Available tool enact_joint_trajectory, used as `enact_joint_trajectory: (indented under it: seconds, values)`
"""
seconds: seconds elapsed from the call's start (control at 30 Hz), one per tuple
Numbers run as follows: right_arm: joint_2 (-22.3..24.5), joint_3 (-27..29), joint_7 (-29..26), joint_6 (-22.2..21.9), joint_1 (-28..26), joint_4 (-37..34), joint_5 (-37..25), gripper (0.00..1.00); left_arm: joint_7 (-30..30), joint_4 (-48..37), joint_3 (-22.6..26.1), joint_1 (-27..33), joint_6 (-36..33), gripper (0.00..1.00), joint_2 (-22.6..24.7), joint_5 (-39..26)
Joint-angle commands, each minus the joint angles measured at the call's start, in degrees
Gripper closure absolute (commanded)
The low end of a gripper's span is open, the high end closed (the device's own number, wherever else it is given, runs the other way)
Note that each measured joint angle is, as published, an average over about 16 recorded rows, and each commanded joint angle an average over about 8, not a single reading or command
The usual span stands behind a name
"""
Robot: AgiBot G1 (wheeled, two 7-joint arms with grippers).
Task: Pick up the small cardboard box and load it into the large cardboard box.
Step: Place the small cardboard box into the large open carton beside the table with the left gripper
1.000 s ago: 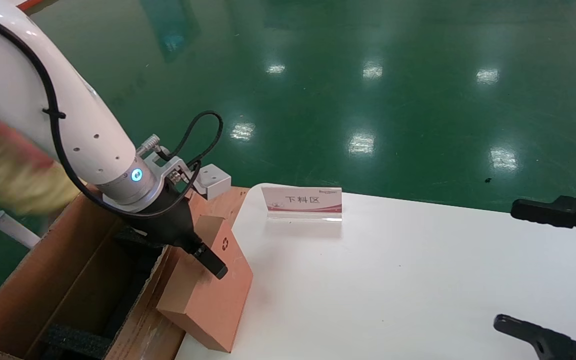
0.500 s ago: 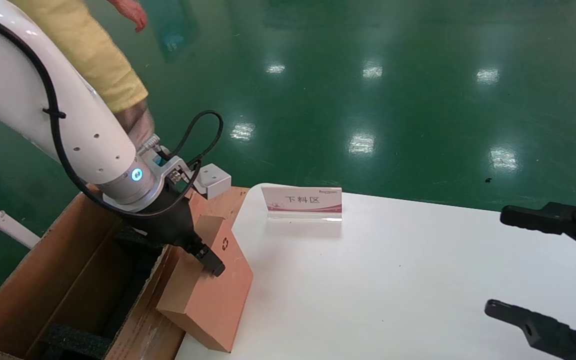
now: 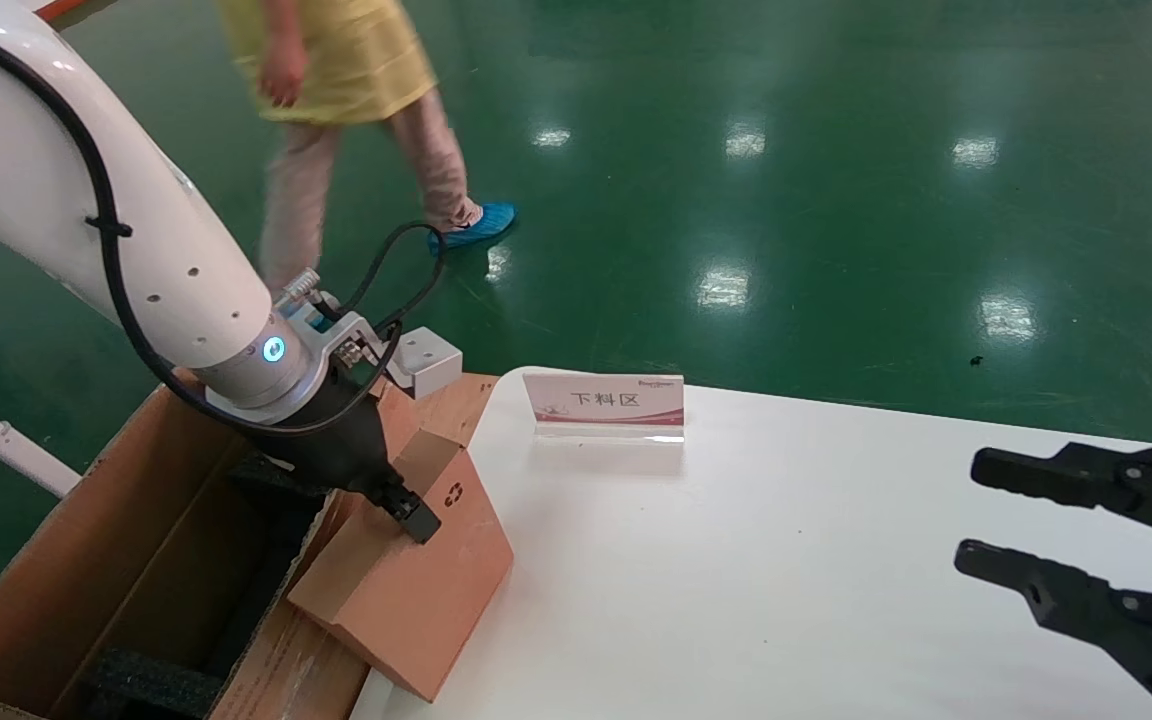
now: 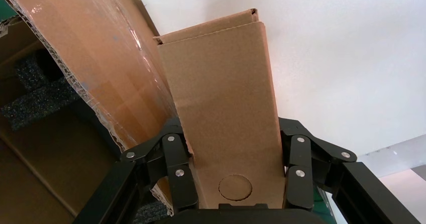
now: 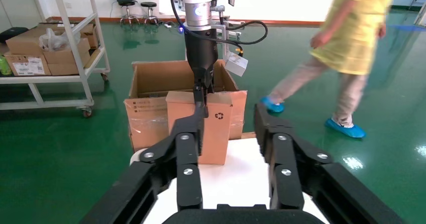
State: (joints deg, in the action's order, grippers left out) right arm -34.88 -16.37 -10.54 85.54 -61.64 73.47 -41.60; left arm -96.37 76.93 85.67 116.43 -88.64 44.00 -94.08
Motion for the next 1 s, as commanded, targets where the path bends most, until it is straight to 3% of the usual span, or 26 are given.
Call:
enact_joint_trajectory:
  seconds: [0.03, 0.37, 0.63, 0.83, 0.87, 1.0]
  values:
    - [0.0, 0.0, 0.0, 0.0, 0.0, 0.0, 0.0, 1.0, 0.0, -0.1, 0.1, -0.1, 0.0, 1.0, 0.1, 0.0]
    - [0.0, 0.0, 0.0, 0.0, 0.0, 0.0, 0.0, 1.0, 1.8, -0.9, -2.5, 5.0, 2.1, 1.0, -1.9, 0.9]
    - [0.0, -0.1, 0.0, 0.0, 0.0, 0.0, 0.0, 1.0, 4.8, -1.9, -8.1, 14.1, 3.5, 1.0, -4.2, 2.8]
    - [0.0, -0.1, 0.1, 0.0, 0.0, 0.0, 0.0, 1.0, 8.1, -5.6, -11.0, 21.6, 0.8, 1.0, -4.0, 4.1]
    - [0.0, -0.1, 0.1, 0.0, 0.0, 0.0, 0.0, 0.98, 8.8, -6.4, -11.0, 22.7, 0.1, 1.0, -3.8, 4.1]
    - [0.0, -0.1, 0.1, 0.0, 0.0, 0.0, 0.1, 0.48, 12.1, -9.9, -8.6, 27.0, -2.3, 1.0, -2.8, 4.1]
